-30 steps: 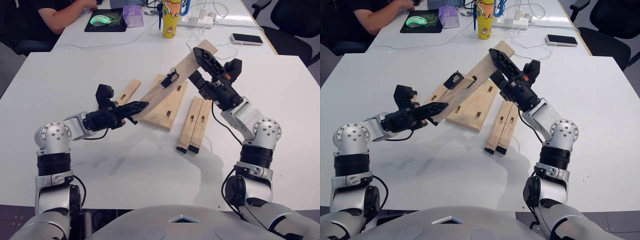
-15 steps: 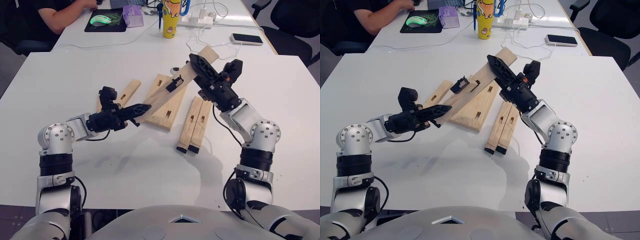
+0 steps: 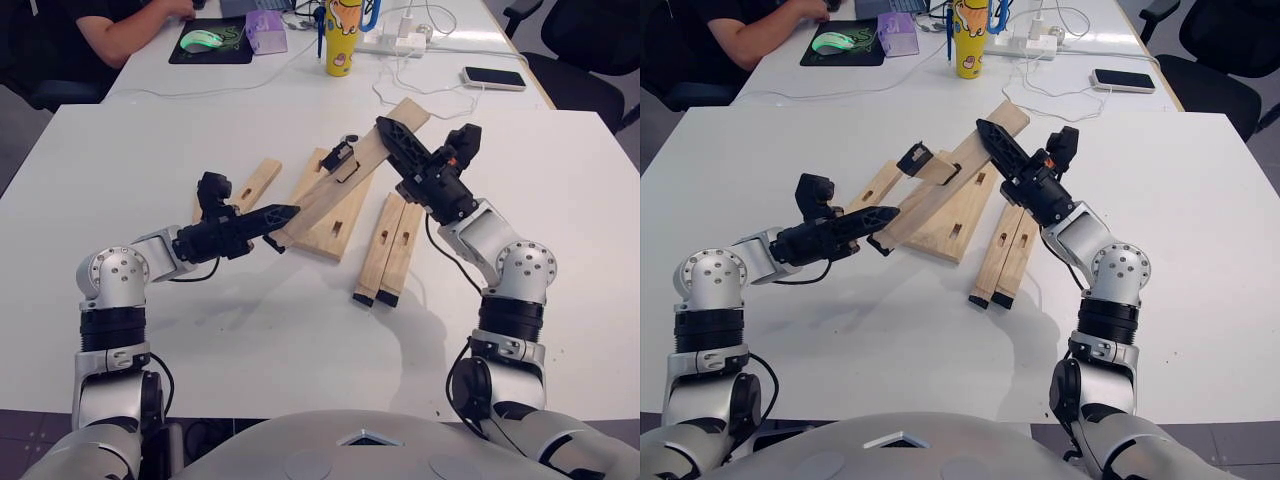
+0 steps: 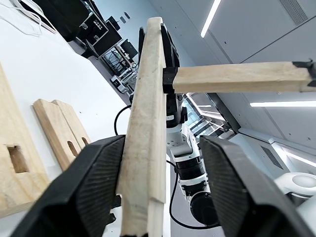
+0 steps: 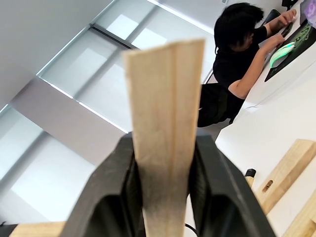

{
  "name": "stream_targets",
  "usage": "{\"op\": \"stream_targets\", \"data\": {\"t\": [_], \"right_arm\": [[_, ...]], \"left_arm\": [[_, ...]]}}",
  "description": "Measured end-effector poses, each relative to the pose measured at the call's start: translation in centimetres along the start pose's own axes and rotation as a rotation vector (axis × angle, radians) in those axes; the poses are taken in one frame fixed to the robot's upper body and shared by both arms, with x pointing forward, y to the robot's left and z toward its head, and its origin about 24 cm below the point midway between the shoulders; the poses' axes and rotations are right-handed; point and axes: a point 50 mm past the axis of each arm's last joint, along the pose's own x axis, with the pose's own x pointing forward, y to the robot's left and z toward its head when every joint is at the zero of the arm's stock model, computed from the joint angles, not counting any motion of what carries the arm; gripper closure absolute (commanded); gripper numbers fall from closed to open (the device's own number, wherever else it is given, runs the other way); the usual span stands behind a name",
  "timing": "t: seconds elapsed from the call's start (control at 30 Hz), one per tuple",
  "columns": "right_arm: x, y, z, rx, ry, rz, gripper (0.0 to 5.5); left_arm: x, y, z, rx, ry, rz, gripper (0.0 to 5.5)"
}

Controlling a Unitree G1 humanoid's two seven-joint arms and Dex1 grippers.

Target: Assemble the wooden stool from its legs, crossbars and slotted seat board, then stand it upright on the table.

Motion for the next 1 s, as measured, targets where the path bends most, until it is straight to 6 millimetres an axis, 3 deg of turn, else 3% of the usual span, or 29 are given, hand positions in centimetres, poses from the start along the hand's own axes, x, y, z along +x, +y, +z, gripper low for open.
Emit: {"op": "stream_targets", "data": {"t": [0.23,0.33,0.5,0.63,0.73,0.83,1.0], "right_arm": [[-1.0,-1.0,1.1,-0.037,-0.025,-0.080,4.47],[-2.4,-1.7,3.2,-0.085,-0.081,-0.161,4.47],[-3.8,-2.0,7.4,-0.162,-0.218,-0.239,4.47],[-4.2,-2.1,9.8,-0.184,-0.296,-0.267,4.47],[-4.5,-2.1,11.3,-0.208,-0.330,-0.279,4.47],[-4.5,-1.9,12.0,-0.220,-0.343,-0.257,4.47],[-4.1,-2.3,11.2,-0.201,-0.327,-0.241,4.47]], "left_arm": [[-2.9,-0.7,3.5,0.197,-0.184,0.139,2.55],[-4.1,-0.8,4.8,0.434,-0.164,0.300,2.55],[-1.9,1.2,1.5,0.796,0.194,0.382,2.55],[0.5,2.6,-1.6,1.119,0.512,0.296,2.55],[1.2,4.4,-3.1,1.297,0.735,0.230,2.55],[1.8,5.8,-3.0,1.464,0.887,0.168,2.55],[2.3,6.8,-1.6,1.546,0.907,0.139,2.55]]}}
